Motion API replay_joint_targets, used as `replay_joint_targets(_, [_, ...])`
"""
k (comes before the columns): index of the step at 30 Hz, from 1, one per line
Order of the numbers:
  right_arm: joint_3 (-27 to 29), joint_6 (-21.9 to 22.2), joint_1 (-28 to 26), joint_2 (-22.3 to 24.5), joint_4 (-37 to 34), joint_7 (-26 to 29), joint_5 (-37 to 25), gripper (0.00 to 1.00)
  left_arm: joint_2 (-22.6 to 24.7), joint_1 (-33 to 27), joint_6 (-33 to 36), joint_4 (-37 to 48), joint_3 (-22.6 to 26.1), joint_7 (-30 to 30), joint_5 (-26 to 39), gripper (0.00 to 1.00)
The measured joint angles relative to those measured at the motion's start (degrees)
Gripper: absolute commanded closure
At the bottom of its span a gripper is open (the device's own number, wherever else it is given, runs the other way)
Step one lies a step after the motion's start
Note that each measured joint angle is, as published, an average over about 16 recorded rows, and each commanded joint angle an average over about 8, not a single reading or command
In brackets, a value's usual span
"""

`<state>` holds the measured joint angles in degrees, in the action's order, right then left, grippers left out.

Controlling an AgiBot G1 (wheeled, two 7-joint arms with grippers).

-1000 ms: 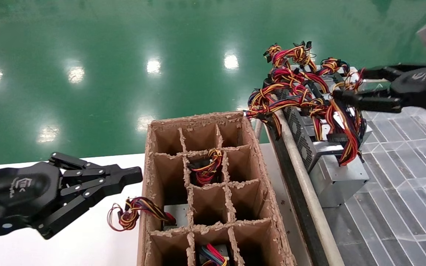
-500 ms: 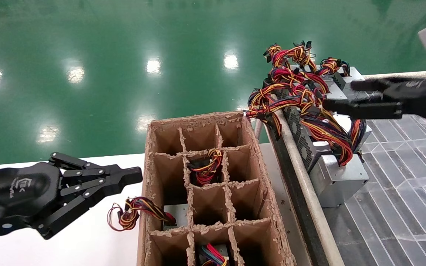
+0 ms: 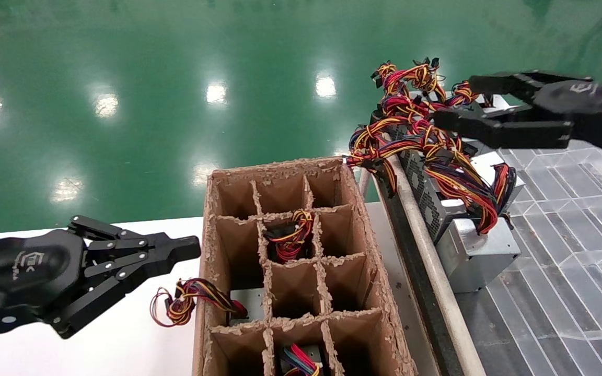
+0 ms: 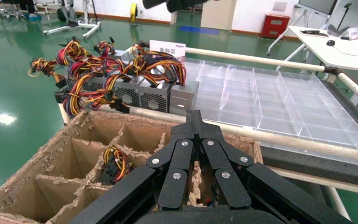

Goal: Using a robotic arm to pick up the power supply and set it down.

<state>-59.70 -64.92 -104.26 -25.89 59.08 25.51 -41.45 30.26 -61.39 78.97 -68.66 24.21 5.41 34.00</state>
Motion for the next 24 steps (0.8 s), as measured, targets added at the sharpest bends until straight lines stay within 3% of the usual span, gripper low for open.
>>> replay_joint_targets(1, [0.7, -0.4, 0.7, -0.2, 0.2, -0.2, -0.2, 0.00, 0.0, 0.0, 0.0, 0.0, 0.0, 0.0, 0.0, 0.94])
replay_joint_targets(8, [6.4, -3.1, 6.3, -1.4, 2.1, -2.1, -0.2, 0.00, 0.0, 0.0, 0.0, 0.0, 0.0, 0.0, 0.0, 0.07])
replay_joint_targets(9, [7.2, -3.4, 7.1, -1.5, 2.4, -2.4, -0.2, 0.00, 0.0, 0.0, 0.0, 0.0, 0.0, 0.0, 0.0, 0.00])
replay_joint_targets(24, [19.4, -9.2, 18.9, -4.1, 6.4, -6.5, -0.3, 0.00, 0.0, 0.0, 0.0, 0.0, 0.0, 0.0, 0.0, 0.00])
